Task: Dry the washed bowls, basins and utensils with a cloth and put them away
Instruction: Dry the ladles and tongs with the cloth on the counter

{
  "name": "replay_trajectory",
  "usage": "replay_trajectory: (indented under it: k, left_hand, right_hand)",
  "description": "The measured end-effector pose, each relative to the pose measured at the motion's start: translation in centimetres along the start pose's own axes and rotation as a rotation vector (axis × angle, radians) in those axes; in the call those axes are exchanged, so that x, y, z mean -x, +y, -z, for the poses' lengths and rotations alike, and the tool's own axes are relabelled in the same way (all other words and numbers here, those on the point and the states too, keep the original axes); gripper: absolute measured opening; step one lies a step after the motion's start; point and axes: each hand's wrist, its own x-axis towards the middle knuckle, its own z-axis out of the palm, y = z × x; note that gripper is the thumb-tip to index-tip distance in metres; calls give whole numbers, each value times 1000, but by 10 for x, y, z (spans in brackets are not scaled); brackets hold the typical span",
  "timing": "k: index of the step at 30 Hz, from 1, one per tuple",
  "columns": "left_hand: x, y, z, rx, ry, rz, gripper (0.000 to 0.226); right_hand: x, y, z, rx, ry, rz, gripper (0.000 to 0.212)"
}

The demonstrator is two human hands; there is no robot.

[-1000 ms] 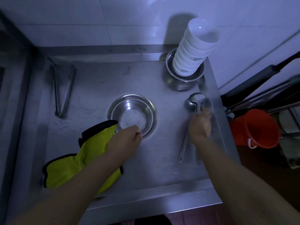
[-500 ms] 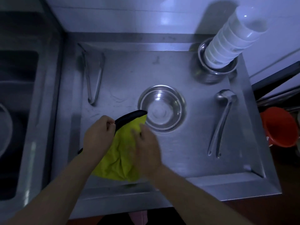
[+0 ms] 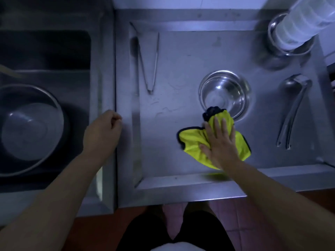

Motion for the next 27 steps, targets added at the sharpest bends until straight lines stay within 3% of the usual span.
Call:
replay_trajectory:
  k: [6,12,15,22,27]
  left_hand:
    - [27,-32,25,94,-39,54,12]
    - [48,-68,48,73,-5,108,11]
    - [58,-88,57,77,30,148,10]
    - [72,-115,57,97,57,252,8]
    - [79,-115,59,103,59,264,10]
  right_hand:
    - [59,-53,-5,25,-87,145,75]
    - [37,-196,-5,-153,-57,287,89]
    - [7,-246,-1,-267,-16,233,88]
    - [-119,-252,16,-512,88,88,66]
    - [-133,-260,54,-1163,84,-135,60]
